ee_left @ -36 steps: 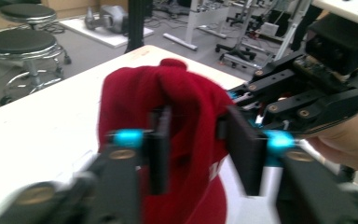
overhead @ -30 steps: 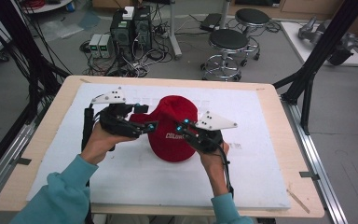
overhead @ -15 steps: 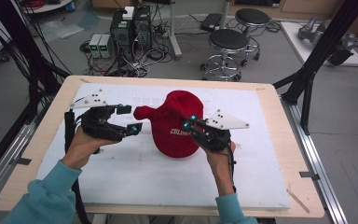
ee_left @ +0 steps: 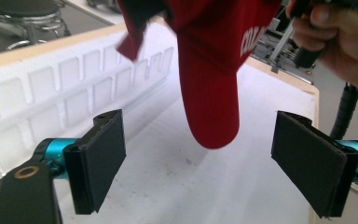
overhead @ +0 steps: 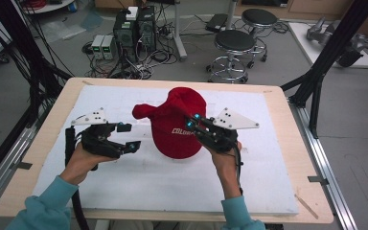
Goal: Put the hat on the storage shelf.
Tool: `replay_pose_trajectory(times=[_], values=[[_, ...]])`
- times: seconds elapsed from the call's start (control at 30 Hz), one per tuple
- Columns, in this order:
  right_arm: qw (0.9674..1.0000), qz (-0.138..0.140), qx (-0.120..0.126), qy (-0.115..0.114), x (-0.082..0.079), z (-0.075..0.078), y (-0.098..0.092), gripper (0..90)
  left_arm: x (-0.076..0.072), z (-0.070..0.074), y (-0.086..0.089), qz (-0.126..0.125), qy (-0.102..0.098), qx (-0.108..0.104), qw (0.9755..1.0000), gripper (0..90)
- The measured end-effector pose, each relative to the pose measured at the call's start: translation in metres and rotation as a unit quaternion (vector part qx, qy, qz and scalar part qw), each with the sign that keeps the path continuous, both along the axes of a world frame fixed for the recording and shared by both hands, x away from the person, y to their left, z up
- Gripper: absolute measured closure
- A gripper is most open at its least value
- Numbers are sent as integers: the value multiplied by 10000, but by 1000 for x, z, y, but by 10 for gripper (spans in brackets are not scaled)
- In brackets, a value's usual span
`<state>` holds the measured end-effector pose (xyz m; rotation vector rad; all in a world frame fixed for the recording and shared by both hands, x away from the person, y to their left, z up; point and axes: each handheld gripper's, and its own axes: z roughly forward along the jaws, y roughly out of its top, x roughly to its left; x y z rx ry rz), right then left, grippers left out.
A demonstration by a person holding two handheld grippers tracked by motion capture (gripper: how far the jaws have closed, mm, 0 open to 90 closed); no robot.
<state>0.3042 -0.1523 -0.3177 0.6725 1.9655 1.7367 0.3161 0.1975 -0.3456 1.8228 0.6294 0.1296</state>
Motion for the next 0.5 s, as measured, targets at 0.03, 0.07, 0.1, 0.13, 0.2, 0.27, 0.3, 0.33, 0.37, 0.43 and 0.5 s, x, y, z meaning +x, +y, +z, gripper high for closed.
replay_pose_trajectory(times=[0.03, 0.07, 0.1, 0.13, 0.2, 0.27, 0.3, 0.33, 0.37, 0.43, 0.5], values=[[10000, 14, 20, -13, 0, 1, 0, 858, 0, -3, -2, -42, 28, -24, 10000, 188], [10000, 37, 39, 4, 0, 2, 0, 858, 0, -6, -3, -71, 56, -30, 10000, 196], [10000, 52, 68, 2, -1, 2, 1, 858, 0, -9, -5, -106, 74, -36, 9999, 199], [9999, 78, 95, -12, -1, 3, 1, 858, 1, -11, -8, -125, 89, -36, 9999, 204], [9998, 121, 174, -21, -1, 4, 1, 858, 2, -15, -12, -220, 106, -132, 9996, 210], [9997, 156, 208, -17, -1, 5, 2, 858, 2, -18, -18, -242, 100, -85, 9996, 221], [9996, 149, 217, -27, -1, 5, 2, 858, 3, -19, -20, -263, 111, -76, 9996, 221], [9996, 152, 228, -44, -1, 6, 2, 858, 3, -20, -22, -279, 111, -65, 9995, 225], [9996, 169, 236, -58, -1, 6, 2, 858, 3, -21, -24, -286, 113, -82, 9995, 235], [9994, 187, 272, -37, -2, 7, 3, 858, 4, -23, -27, -322, 145, -150, 9993, 250], [9993, 217, 308, -61, -2, 8, 3, 858, 5, -25, -29, -353, 156, -197, 9991, 270]])
